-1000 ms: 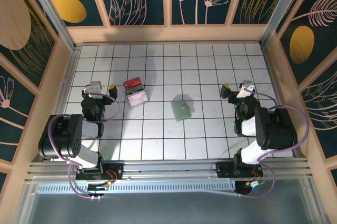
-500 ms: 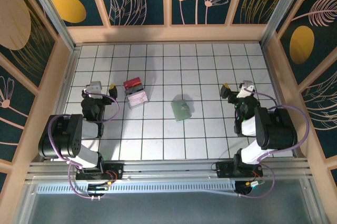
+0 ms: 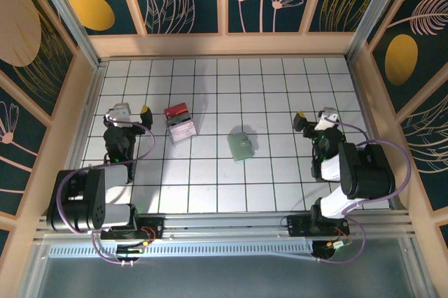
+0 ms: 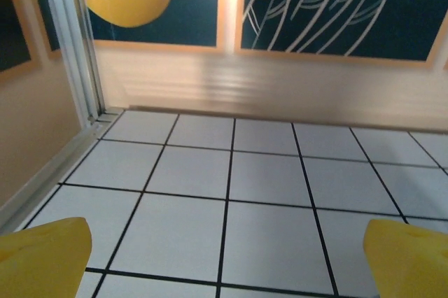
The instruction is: Take the credit cards out of the card holder
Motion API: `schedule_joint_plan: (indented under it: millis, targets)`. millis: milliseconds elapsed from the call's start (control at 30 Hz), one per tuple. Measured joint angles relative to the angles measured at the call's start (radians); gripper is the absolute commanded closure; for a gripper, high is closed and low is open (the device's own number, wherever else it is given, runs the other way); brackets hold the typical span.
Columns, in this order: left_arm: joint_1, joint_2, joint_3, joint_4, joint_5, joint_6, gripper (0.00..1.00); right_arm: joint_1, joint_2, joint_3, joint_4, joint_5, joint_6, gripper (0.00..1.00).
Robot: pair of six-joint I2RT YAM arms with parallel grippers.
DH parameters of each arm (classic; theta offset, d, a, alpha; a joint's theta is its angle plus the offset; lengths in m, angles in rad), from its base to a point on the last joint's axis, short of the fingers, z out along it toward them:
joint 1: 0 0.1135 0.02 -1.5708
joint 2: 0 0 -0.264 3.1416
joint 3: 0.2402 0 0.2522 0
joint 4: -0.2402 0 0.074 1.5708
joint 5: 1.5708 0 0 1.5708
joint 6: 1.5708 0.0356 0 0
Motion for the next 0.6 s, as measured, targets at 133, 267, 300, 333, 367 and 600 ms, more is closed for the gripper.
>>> schedule_joint_plan:
  millis: [133, 267, 300, 333, 367, 600]
  targets:
    - [0.0, -0.122, 0.0, -0.063, -0.037, -0.028, 0.01, 0.0, -0.036, 0.0, -0.034, 0.009, 0.0, 0.01]
    - [0.0, -0.247, 0.001, -0.122, -0.07, -0.066, 0.01, 0.002, -0.108, 0.0, -0.08, 0.034, 0.001, 0.01]
    - [0.0, -0.275, 0.002, -0.142, -0.077, -0.077, 0.01, 0.002, -0.128, 0.0, -0.094, 0.04, 0.002, 0.01]
    - [0.0, -0.299, 0.006, -0.17, -0.084, -0.091, 0.01, 0.002, -0.151, 0.0, -0.112, 0.048, 0.003, 0.01]
    - [0.0, -0.325, 0.016, -0.209, -0.097, -0.113, 0.01, 0.002, -0.175, 0.002, -0.132, 0.057, 0.004, 0.01]
    - [0.0, -0.37, 0.128, -0.431, -0.145, -0.261, 0.01, 0.008, -0.308, 0.06, -0.319, 0.108, 0.038, 0.01]
